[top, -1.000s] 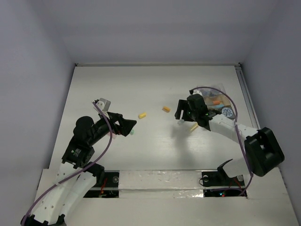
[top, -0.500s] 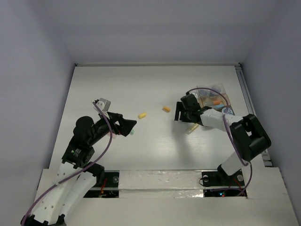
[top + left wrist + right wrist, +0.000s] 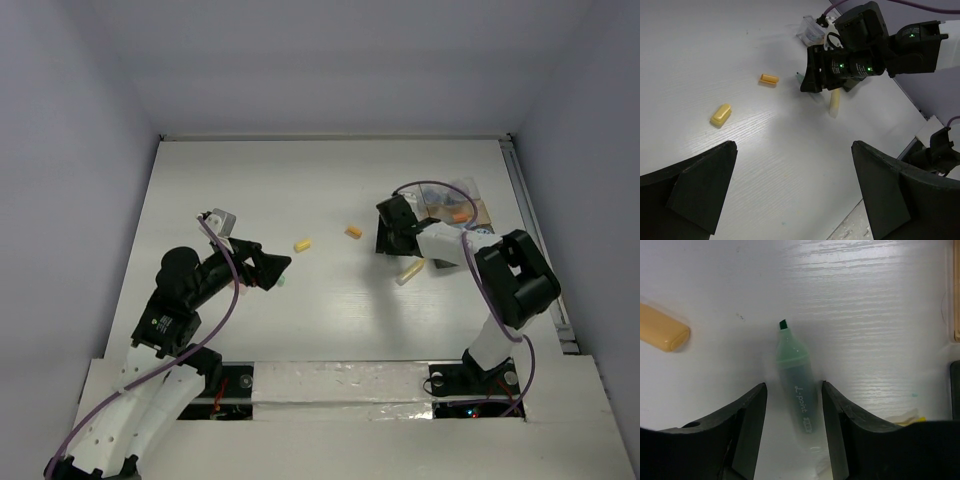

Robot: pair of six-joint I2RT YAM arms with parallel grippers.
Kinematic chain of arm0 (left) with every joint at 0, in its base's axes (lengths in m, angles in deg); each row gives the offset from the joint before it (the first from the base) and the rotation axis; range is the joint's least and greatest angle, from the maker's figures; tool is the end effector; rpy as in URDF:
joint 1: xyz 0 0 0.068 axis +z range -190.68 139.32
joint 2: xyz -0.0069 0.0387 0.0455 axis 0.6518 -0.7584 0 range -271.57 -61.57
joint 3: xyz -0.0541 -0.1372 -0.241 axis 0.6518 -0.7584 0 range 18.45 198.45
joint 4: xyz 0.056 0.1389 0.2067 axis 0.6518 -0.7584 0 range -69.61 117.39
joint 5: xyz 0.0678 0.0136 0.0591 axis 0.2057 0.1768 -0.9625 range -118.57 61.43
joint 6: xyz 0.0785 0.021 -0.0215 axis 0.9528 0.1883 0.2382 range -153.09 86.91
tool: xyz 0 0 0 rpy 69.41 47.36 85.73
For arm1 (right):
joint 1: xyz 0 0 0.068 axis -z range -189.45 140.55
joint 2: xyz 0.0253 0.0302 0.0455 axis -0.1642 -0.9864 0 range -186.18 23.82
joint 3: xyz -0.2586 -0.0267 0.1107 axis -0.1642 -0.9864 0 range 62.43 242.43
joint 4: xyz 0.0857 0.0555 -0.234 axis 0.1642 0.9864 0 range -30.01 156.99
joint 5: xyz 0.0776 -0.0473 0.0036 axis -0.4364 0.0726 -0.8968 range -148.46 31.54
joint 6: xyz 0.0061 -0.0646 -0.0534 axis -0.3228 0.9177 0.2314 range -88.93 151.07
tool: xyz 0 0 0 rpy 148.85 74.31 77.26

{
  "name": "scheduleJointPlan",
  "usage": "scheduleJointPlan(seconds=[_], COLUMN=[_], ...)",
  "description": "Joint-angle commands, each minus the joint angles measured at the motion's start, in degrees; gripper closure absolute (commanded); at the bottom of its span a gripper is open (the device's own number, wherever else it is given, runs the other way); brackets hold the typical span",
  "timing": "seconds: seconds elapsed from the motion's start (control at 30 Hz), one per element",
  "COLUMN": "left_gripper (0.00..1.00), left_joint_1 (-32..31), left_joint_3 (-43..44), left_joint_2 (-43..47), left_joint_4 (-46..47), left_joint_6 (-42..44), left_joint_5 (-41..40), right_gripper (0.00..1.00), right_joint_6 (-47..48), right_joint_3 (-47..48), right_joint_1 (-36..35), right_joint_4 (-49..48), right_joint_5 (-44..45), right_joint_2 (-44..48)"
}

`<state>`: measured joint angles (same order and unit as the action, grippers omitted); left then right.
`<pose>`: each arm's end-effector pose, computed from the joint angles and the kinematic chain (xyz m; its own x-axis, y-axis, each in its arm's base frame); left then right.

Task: Sort the stationery into containers
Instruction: Pick up the pen from the center of the board.

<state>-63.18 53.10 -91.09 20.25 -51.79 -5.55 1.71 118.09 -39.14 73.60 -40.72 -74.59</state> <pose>0.1324 -0.0860 0.3246 -0.2593 -0.2120 -0.9422 0.6653 0.6680 -0.3334 0.3201 0.1568 0.1468 -0.7898 0.0873 -0.6072 0.0712 0.9962 0.0506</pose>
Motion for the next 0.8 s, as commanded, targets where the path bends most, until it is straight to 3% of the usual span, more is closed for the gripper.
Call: scheduleJointPlan(seconds=[0.0,0.37,0.43,0.57,0.77], left_gripper=[0.02,0.02,0.02,0.02,0.02], left_joint_1=[0.1,0.1,0.1,0.1,0.1], left_joint_3=[1.7,1.7,1.7,1.6,1.2], left_joint_2=[-0.4,-0.7,-0.9,-1.1,-3.3], left_joint_4=[1.9,1.9,1.9,2.0,2.7], left_joint_6=[0.2,0.2,0.2,0.2,-0.2], left_joint_5=[1.0,1.1,1.3,1.6,4.3], right_gripper=[0.47,0.54,0.63,0.92,0.97], right_joint_6=[0.9,3.3,3.5,4.1,4.1], right_joint_3=[2.4,6.1,6.7,7.2,7.1], right_joint_1=[-0.1,-0.1,-0.1,-0.1,-3.3], right_joint_4=[1.2,4.5,4.8,4.3,2.5], right_joint_5=[2.4,4.3,4.1,4.5,6.8], right_joint_2=[-2.0,-6.1,-6.4,-5.2,5.7])
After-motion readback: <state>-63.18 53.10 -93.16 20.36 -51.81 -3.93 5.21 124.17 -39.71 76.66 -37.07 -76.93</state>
